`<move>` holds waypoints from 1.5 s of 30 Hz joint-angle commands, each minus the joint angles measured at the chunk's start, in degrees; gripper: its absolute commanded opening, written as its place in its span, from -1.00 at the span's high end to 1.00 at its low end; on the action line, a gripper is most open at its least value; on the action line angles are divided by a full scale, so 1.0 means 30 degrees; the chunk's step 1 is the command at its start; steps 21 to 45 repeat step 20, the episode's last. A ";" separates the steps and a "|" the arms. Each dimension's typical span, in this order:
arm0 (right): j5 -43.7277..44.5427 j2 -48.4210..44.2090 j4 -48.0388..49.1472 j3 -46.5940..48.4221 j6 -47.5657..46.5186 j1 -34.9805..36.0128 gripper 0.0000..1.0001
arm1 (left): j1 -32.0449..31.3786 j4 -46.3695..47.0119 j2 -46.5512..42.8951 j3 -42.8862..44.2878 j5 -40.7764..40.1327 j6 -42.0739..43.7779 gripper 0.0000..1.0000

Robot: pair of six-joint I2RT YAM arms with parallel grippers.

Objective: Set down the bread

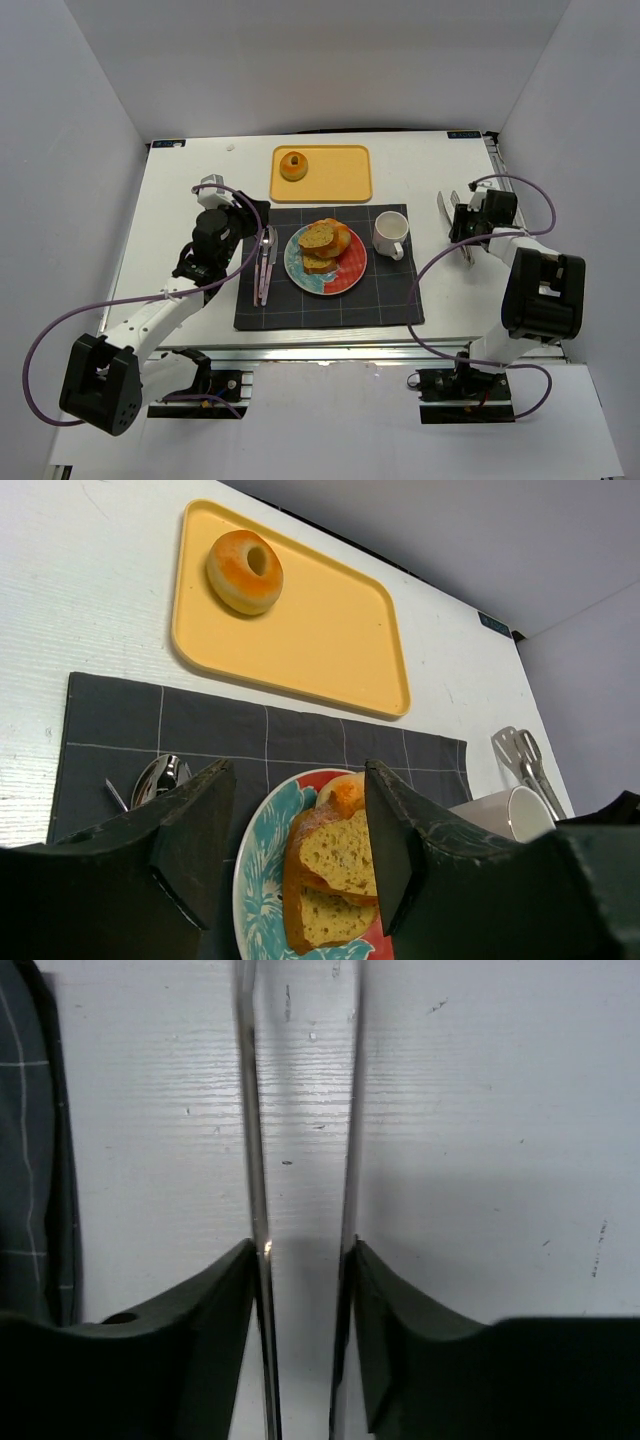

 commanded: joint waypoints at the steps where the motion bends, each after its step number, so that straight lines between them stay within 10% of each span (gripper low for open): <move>1: 0.0436 0.0812 0.1118 0.0271 -0.0924 0.0018 -0.01 | 0.0155 0.0209 -0.0111 0.0623 0.0236 -0.0073 -0.29; 6: 0.1022 0.1781 -0.0699 0.1471 -0.1424 -0.0012 -0.20 | 0.0155 0.0034 -0.0082 0.0652 0.0323 -0.0073 -0.33; 7: 0.1081 0.1723 -0.0846 0.1589 -0.1599 -0.0041 -0.66 | 0.0155 -0.0053 -0.0053 0.0652 0.0295 -0.0044 -0.34; 9: 0.1257 0.1256 -0.0935 0.1707 -0.2126 -0.0070 -0.79 | 0.0155 -0.0142 -0.0024 0.0740 0.0352 0.0015 -0.34; 45: -0.1786 -0.2172 -0.2488 0.4926 -0.2948 -0.0041 -0.79 | 0.0155 0.0151 0.1028 0.1207 0.2721 0.0424 -0.43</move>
